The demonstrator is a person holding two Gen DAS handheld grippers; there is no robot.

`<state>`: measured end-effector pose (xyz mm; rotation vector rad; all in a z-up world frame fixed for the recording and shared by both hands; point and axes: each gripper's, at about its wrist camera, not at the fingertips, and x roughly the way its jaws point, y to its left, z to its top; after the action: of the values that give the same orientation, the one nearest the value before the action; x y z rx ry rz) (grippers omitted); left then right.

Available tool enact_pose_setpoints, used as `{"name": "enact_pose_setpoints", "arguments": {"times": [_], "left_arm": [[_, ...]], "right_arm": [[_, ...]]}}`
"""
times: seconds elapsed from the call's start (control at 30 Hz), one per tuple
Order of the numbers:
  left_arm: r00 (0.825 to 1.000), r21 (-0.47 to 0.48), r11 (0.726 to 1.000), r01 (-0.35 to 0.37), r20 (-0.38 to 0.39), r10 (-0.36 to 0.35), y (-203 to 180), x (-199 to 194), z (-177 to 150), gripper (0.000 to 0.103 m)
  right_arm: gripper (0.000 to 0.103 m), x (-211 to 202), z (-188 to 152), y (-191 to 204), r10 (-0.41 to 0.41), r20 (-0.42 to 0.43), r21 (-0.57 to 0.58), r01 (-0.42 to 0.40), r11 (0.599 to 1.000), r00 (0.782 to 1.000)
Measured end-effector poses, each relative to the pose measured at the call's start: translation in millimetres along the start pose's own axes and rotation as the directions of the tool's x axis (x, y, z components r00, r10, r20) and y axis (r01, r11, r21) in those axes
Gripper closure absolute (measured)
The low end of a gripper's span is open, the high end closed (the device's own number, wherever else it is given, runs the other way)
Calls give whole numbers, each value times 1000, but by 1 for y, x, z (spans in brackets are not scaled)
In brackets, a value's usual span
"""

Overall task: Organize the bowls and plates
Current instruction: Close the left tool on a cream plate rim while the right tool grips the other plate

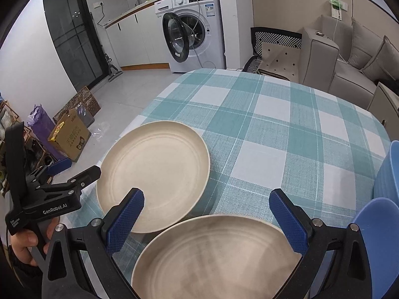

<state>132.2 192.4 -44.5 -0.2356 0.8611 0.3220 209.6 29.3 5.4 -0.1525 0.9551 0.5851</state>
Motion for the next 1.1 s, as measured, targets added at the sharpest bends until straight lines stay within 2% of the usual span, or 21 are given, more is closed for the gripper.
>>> {"name": "enact_pose_setpoints", "arguments": {"times": [0.17,0.37,0.63,0.87,1.03,1.1], "left_arm": [[1000,-2,1000,-1,-22,1,0,9,-3,0],[999,-2,1000,-13,-41,13,2,16,-4,0],[997,-24,1000,-20,-69,18,10,24,-7,0],[996,-48,999,14,-87,-18,14,30,-8,2],[996,-42,999,18,-87,-22,14,32,-8,2],[996,-44,999,18,-90,-22,14,33,-9,2]], "right_arm": [[1,13,2,1,20,-25,13,-20,1000,999],[1,31,3,-2,7,-65,49,-4,999,998],[2,47,2,-5,-5,-89,36,8,999,996],[18,62,3,-4,6,-119,22,-3,1000,993],[24,72,1,0,12,-135,2,-12,1000,991],[29,74,0,1,14,-139,-1,-14,1000,990]]}}
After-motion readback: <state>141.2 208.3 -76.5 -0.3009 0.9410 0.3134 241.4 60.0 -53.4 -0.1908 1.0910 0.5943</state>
